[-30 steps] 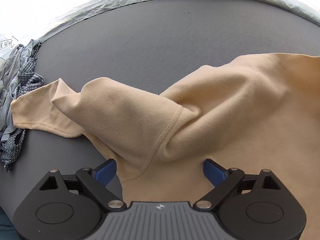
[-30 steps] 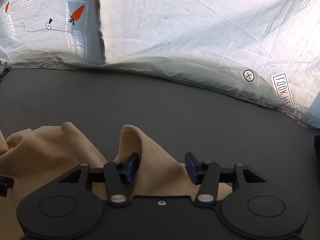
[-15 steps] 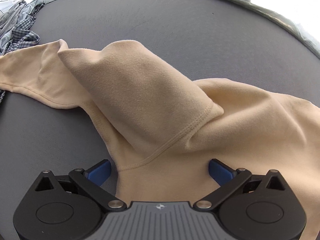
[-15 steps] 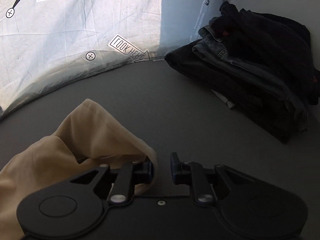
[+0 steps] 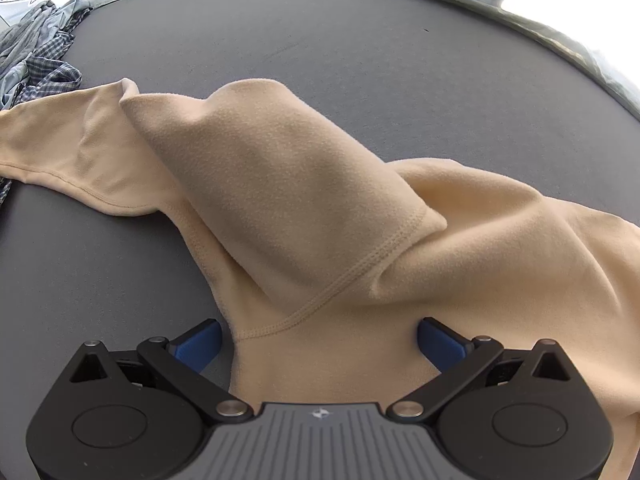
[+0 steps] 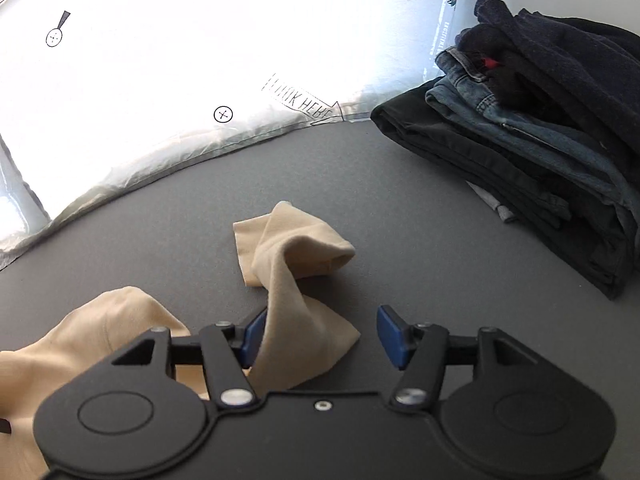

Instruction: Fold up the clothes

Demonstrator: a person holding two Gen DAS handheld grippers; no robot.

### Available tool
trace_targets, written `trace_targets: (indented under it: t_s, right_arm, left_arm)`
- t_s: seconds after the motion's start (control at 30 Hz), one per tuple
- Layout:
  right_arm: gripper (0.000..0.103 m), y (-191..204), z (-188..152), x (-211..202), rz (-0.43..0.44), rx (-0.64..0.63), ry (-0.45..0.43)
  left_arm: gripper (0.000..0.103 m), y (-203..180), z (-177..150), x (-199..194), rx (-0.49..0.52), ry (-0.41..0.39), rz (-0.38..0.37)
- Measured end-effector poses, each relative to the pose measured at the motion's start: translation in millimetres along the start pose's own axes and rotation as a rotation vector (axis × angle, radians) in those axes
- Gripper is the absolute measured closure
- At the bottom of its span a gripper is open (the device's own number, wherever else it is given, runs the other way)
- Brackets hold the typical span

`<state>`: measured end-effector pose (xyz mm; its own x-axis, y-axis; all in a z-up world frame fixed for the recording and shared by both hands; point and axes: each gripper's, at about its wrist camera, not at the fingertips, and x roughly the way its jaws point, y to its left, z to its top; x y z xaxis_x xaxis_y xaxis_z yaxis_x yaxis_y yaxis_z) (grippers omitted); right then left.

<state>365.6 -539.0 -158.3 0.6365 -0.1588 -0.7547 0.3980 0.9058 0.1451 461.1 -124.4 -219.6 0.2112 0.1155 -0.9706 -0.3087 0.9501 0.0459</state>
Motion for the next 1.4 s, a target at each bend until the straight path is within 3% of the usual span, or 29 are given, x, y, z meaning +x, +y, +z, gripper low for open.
trace_targets:
  t_s: [0.13,0.17,0.2,0.27,0.4,0.47,0.57,0.63,0.77,0.83,0.93,1.03,1.1,1.27,1.33,1.37,1.4]
  right_arm:
    - [0.045,-8,15,20,0.105,0.1,0.024]
    - [0.058,-10,17,22,0.116,0.124,0.01]
    - [0.081,-13,19,22,0.119,0.143,-0.015]
    - [0.093,-20,22,11,0.09,0.154,-0.121]
    - [0.094,-35,20,-34,-0.063,0.111,-0.35]
    - [0.094,-42,6,-51,-0.139,0.104,-0.372]
    - [0.09,-50,-25,-61,-0.257,0.099,-0.314]
    - [0.081,-60,-49,-54,-0.349,0.12,-0.204]
    - [0.075,-103,-85,-50,-0.405,0.355,-0.035]
    - [0.063,-123,-96,-56,-0.422,0.478,-0.034]
    - [0.057,-149,-100,-60,-0.44,0.606,-0.063]
    - [0.05,-171,-89,-47,-0.465,0.589,-0.073]
    - [0.042,-180,-79,-36,-0.481,0.511,-0.069]
    - [0.044,-193,-67,-17,-0.475,0.407,-0.009]
    - [0.058,-192,-66,-18,-0.465,0.39,-0.002]
    - [0.087,-190,-66,-19,-0.466,0.368,-0.001]
    - [0.098,-189,-66,-20,-0.469,0.348,0.002]
  left_arm:
    - [0.0,-2,-1,-2,-0.005,0.002,-0.001]
    - [0.0,-3,-1,-2,-0.004,0.001,0.0]
    - [0.0,-3,-1,-2,-0.003,0.001,0.001]
    - [0.0,-4,-1,-3,0.0,0.002,0.003]
    - [0.0,-8,3,-4,0.005,0.009,0.001]
    - [0.0,-10,3,-5,0.001,0.009,-0.005]
    - [0.0,-6,2,-5,-0.006,0.01,-0.013]
    - [0.0,-7,3,-6,-0.005,0.01,-0.014]
    - [0.0,-11,5,-8,0.01,0.007,-0.006]
    - [0.0,-13,5,-9,0.018,0.006,0.0]
    - [0.0,-15,5,-10,0.021,0.005,0.003]
    - [0.0,-14,5,-11,0.013,0.005,-0.004]
    - [0.0,-14,5,-11,0.007,0.005,-0.009]
    - [0.0,-13,3,-13,-0.011,0.001,-0.013]
    - [0.0,-14,3,-14,-0.018,0.002,-0.013]
    - [0.0,-14,3,-15,-0.02,0.003,-0.013]
    - [0.0,-13,3,-15,-0.021,0.004,-0.013]
